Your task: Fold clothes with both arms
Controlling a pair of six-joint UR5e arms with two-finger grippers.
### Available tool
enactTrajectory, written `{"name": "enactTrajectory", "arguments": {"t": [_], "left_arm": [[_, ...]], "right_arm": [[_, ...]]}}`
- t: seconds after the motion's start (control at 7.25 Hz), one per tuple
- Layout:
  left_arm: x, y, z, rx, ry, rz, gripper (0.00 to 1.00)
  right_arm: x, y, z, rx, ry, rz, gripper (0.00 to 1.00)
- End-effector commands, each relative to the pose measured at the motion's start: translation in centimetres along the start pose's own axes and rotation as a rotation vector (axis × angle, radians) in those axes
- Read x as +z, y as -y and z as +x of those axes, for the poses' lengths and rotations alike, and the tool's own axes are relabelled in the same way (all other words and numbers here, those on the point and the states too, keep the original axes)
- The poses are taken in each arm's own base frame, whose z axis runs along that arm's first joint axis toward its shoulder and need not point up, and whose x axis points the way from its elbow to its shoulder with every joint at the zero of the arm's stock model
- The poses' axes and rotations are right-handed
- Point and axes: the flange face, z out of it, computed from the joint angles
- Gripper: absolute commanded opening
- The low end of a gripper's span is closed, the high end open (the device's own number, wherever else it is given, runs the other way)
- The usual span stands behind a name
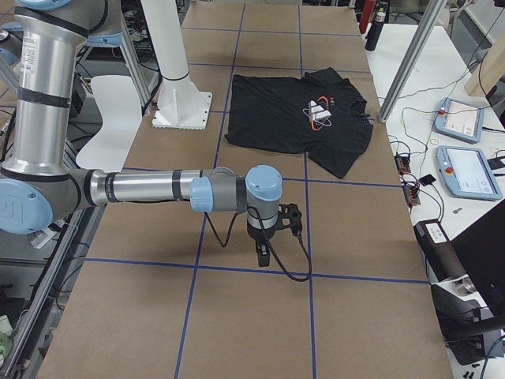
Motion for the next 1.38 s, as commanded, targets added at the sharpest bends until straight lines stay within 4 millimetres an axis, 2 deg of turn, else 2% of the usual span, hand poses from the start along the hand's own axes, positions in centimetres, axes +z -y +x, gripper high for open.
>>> {"name": "enactTrajectory", "arguments": {"t": [0.0,0.14,0.28,0.41,0.55,0.69,0.83,0.96,1.1,1.24], "left_arm": [[-1.1,2.4,1.0,0.105,0.002,0.108,1.00],[-2.1,5.4,1.9,0.157,0.003,0.160,1.00],[-3.5,10.7,3.3,0.236,0.013,0.239,1.00],[-4.0,14.0,3.6,0.265,0.034,0.274,1.00],[-4.5,17.1,4.1,0.289,0.030,0.296,1.00],[-4.6,18.8,4.3,0.300,0.029,0.318,1.00],[-4.8,21.2,4.7,0.263,0.017,0.346,1.00],[-3.7,21.9,7.0,0.322,-0.012,0.380,1.00],[-2.3,22.2,9.3,0.289,-0.059,0.394,1.00],[1.1,22.3,13.4,0.307,-0.121,0.365,1.00]], "right_arm": [[-2.1,3.3,-2.3,-0.131,-0.012,0.142,1.00],[-3.2,5.3,-3.4,-0.197,-0.021,0.212,1.00],[-3.4,7.1,-3.6,-0.210,-0.015,0.230,1.00],[-3.8,9.3,-3.9,-0.184,-0.012,0.244,1.00],[-3.7,10.4,-3.7,-0.164,-0.009,0.244,1.00],[-4.0,13.8,-4.2,-0.174,-0.009,0.254,1.00],[-3.0,18.9,-4.2,-0.162,0.010,0.233,1.00],[-2.7,22.4,-6.3,-0.175,0.055,0.221,1.00],[-2.3,24.8,-11.3,-0.183,0.076,0.217,1.00],[-1.8,27.4,-17.8,-0.093,0.103,0.211,1.00]]}}
